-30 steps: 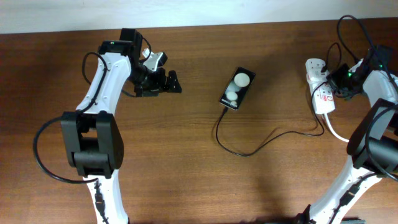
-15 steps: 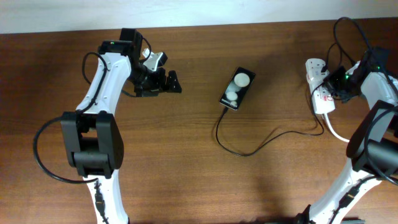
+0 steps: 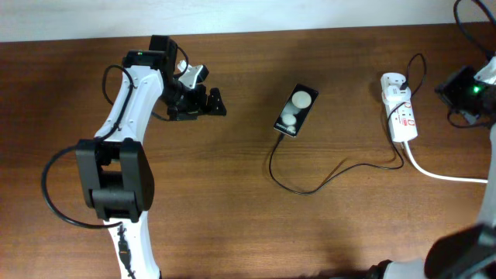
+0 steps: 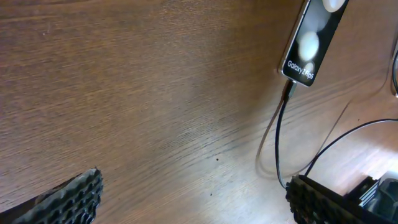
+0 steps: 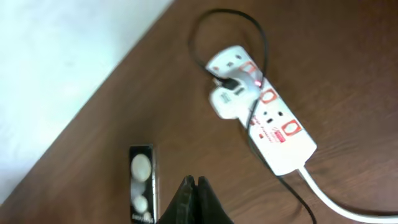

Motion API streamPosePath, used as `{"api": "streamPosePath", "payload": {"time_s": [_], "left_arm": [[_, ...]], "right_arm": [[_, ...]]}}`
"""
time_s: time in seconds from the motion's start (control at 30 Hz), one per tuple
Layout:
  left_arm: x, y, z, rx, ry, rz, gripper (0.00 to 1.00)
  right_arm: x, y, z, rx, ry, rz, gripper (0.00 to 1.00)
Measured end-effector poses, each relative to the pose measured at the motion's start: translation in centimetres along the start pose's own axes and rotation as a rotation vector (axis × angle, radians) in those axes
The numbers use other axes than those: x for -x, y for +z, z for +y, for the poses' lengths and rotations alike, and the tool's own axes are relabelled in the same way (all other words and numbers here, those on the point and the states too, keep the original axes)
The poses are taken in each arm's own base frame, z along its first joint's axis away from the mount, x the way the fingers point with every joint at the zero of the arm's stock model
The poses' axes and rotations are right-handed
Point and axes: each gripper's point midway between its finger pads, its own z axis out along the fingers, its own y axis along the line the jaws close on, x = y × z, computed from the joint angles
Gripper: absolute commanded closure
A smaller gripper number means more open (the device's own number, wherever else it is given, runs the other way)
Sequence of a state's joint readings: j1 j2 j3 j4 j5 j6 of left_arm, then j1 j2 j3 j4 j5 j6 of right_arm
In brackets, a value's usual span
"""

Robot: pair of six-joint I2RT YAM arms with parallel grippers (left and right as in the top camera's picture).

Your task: Plug charger to phone and switch on socket

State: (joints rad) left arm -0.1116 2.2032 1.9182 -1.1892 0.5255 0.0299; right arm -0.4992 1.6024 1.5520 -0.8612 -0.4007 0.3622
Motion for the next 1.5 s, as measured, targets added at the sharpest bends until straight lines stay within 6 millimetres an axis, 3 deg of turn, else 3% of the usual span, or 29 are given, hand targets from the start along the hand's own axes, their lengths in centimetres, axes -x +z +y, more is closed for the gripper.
{"api": "streamPosePath", "payload": {"time_s": [0.13, 0.23, 0.4, 0.5, 0.63, 0.7, 0.77, 0.87, 1.0, 1.5], "left_arm": [[0.0, 0.0, 0.0, 0.0, 0.0, -0.001, 0.01], [0.0, 0.0, 0.0, 0.0, 0.0, 0.0, 0.01], [0.0, 0.0, 0.0, 0.0, 0.0, 0.0, 0.01], [0.0, 0.0, 0.0, 0.0, 0.0, -0.001, 0.01], [0.0, 0.0, 0.0, 0.0, 0.0, 0.0, 0.01], [0.0, 0.0, 0.0, 0.0, 0.0, -0.001, 0.01], [0.0, 0.0, 0.0, 0.0, 0.0, 0.0, 0.01], [0.0, 0.0, 0.0, 0.0, 0.0, 0.0, 0.01], [0.0, 0.0, 0.0, 0.0, 0.0, -0.001, 0.01], [0.0, 0.0, 0.0, 0.0, 0.0, 0.0, 0.01]], "right_arm": [[-1.8, -5.2, 5.4, 0.088, -0.19, -0.06, 0.95], [-5.3, -8.4, 9.2, 0.161, -0.338, -0.047, 0.95], [-12.1, -10.9, 13.0, 0.257, -0.541, 0.074, 0.95], [-15.8, -12.3, 14.3, 0.294, -0.658, 0.132, 0.95], [-19.2, -14.8, 14.4, 0.293, -0.781, 0.153, 0.95], [-20.3, -16.2, 14.3, 0.304, -0.817, 0.151, 0.84], [-21.0, -17.5, 14.0, 0.316, -0.839, 0.137, 0.56], [-21.4, -19.2, 13.1, 0.319, -0.847, 0.11, 0.01], [-21.7, -20.1, 12.6, 0.322, -0.85, 0.094, 0.01], [-21.5, -20.0, 12.5, 0.309, -0.848, 0.093, 0.01]]}}
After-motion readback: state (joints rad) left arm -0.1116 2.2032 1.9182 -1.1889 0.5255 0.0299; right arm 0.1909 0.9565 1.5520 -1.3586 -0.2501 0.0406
